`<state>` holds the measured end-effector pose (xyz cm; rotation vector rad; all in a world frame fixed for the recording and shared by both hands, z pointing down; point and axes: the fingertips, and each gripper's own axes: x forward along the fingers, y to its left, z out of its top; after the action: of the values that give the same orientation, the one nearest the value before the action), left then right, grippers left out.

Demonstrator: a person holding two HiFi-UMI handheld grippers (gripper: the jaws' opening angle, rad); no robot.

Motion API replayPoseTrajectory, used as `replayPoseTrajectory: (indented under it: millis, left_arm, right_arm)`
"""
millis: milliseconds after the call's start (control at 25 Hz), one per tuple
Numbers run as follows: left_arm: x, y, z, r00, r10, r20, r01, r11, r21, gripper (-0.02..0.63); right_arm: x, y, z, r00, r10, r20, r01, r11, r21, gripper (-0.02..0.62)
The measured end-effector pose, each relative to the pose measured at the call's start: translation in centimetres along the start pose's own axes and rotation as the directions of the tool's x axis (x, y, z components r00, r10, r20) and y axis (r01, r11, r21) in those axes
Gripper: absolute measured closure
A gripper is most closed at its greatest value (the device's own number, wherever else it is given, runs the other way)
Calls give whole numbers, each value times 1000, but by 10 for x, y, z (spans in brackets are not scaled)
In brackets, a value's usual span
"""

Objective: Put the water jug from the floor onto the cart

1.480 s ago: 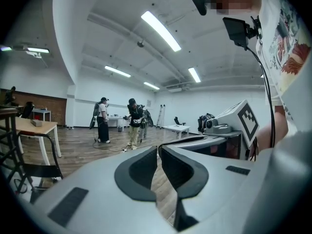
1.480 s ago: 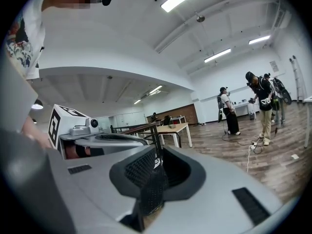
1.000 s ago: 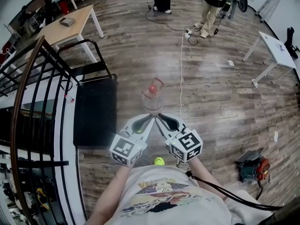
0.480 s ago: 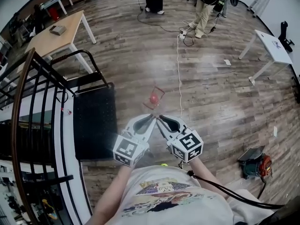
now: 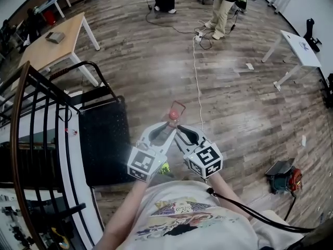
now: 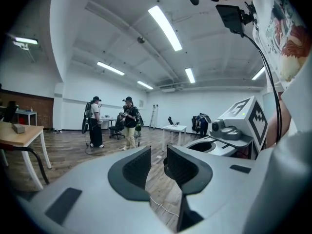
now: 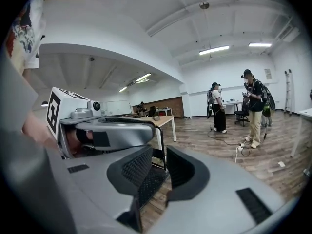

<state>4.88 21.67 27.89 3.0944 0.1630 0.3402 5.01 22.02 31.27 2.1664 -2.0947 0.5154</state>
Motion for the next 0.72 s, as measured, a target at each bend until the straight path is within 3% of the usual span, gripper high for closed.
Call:
replayPoseTrajectory:
  millis: [320, 720]
  left_arm:
    - [11, 35, -22, 999, 10, -49, -11, 1000, -21, 526]
    - [58, 69, -22, 989, 106, -103, -106, 994, 6, 526]
  right_arm:
    - [25, -29, 4, 998, -58, 8, 58, 998, 37, 520]
    - [59, -74, 14, 1000, 21, -5, -21, 999, 27, 522]
